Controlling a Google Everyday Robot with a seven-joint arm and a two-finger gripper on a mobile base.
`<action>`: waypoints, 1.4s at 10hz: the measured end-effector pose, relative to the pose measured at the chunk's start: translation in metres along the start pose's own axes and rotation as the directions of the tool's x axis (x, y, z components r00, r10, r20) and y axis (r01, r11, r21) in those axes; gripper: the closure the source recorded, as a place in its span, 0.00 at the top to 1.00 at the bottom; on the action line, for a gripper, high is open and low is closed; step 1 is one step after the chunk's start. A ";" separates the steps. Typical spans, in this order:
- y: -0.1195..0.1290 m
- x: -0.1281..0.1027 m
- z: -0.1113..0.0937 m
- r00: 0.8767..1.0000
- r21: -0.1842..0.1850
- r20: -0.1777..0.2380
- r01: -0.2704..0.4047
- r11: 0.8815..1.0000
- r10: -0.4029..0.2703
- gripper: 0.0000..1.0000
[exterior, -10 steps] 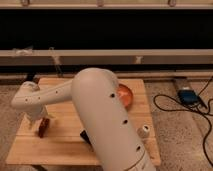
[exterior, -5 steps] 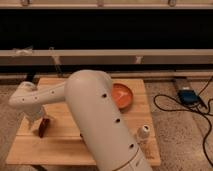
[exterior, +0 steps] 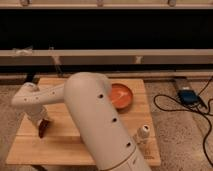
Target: Place the pepper in the ceramic cup
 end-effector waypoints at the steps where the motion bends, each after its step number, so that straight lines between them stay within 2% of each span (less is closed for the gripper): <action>1: -0.002 -0.001 -0.001 1.000 -0.002 0.003 -0.004 1.000 0.004 0.24; 2: -0.002 -0.001 -0.002 1.000 -0.002 0.004 -0.004 1.000 0.004 0.12; 4: -0.002 0.000 -0.002 1.000 -0.003 0.003 -0.003 1.000 0.003 0.00; 6: 0.001 0.002 -0.005 1.000 -0.008 0.010 0.004 1.000 -0.004 0.00; 7: -0.002 0.004 -0.013 0.999 -0.008 0.040 0.007 1.000 -0.007 0.00; 11: -0.018 0.024 -0.088 0.983 -0.015 0.183 0.028 0.999 -0.025 0.00; 12: -0.025 0.030 -0.119 0.972 -0.017 0.233 0.037 0.999 -0.032 0.00; 14: -0.039 0.035 -0.164 0.947 -0.021 0.317 0.058 0.998 -0.049 0.00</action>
